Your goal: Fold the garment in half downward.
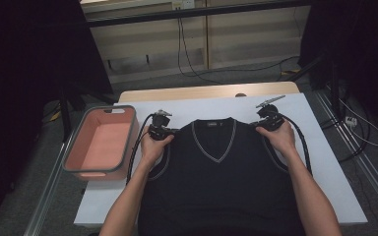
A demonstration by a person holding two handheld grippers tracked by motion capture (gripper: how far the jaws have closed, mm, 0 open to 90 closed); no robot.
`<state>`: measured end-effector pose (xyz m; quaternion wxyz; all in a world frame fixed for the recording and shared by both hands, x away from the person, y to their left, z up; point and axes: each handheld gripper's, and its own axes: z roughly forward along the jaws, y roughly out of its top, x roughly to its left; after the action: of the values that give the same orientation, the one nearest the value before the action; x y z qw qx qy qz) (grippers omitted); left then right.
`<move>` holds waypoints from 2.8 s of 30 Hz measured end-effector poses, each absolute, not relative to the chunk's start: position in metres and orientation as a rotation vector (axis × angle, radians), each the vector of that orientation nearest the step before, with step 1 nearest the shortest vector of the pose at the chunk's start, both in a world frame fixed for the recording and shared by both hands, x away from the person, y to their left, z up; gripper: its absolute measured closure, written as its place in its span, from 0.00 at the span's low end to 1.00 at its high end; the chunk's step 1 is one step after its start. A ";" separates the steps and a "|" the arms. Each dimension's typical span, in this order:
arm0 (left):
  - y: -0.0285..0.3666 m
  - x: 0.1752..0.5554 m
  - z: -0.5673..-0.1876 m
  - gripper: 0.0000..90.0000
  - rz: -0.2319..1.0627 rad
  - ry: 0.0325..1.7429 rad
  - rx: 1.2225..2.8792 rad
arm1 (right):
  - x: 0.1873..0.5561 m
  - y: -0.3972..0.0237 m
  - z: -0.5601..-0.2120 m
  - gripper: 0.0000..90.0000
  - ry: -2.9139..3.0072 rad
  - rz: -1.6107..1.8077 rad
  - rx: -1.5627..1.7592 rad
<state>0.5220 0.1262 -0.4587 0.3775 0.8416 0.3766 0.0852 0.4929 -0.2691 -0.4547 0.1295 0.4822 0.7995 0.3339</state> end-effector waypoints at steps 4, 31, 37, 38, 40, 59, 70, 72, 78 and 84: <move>0.130 0.523 -0.452 0.97 0.167 0.962 2.073 | 0.491 -0.274 -0.448 0.96 2.292 1.058 1.408; 0.155 0.524 -0.374 0.98 0.220 0.829 1.895 | 0.485 -0.288 -0.369 0.97 2.136 1.258 1.258; 0.159 0.530 -0.358 0.98 0.232 0.828 1.859 | 0.488 -0.288 -0.347 0.97 2.094 1.276 1.232; 0.159 0.532 -0.356 0.98 0.233 0.828 1.861 | 0.489 -0.288 -0.345 0.97 2.089 1.281 1.227; 0.159 0.534 -0.351 0.98 0.244 0.816 1.865 | 0.491 -0.288 -0.340 0.97 2.081 1.288 1.221; 0.159 0.537 -0.319 0.98 0.320 0.807 1.790 | 0.492 -0.293 -0.296 0.97 2.037 1.273 1.152; 0.167 0.546 -0.292 0.98 0.360 0.809 1.755 | 0.507 -0.285 -0.269 0.97 2.012 1.267 1.124; 0.169 0.545 -0.285 0.98 0.354 0.797 1.722 | 0.509 -0.283 -0.264 0.97 1.992 1.266 1.127; 0.169 0.549 -0.258 0.98 0.390 0.792 1.682 | 0.512 -0.280 -0.236 0.97 1.943 1.268 1.106; 0.169 0.543 -0.255 0.98 0.399 0.767 1.696 | 0.506 -0.283 -0.230 0.97 1.928 1.284 1.101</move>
<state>0.5429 0.1685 -0.2548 0.5801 0.7258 0.3280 0.1707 0.5058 -0.2830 -0.2303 0.2845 0.4117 0.7205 0.4800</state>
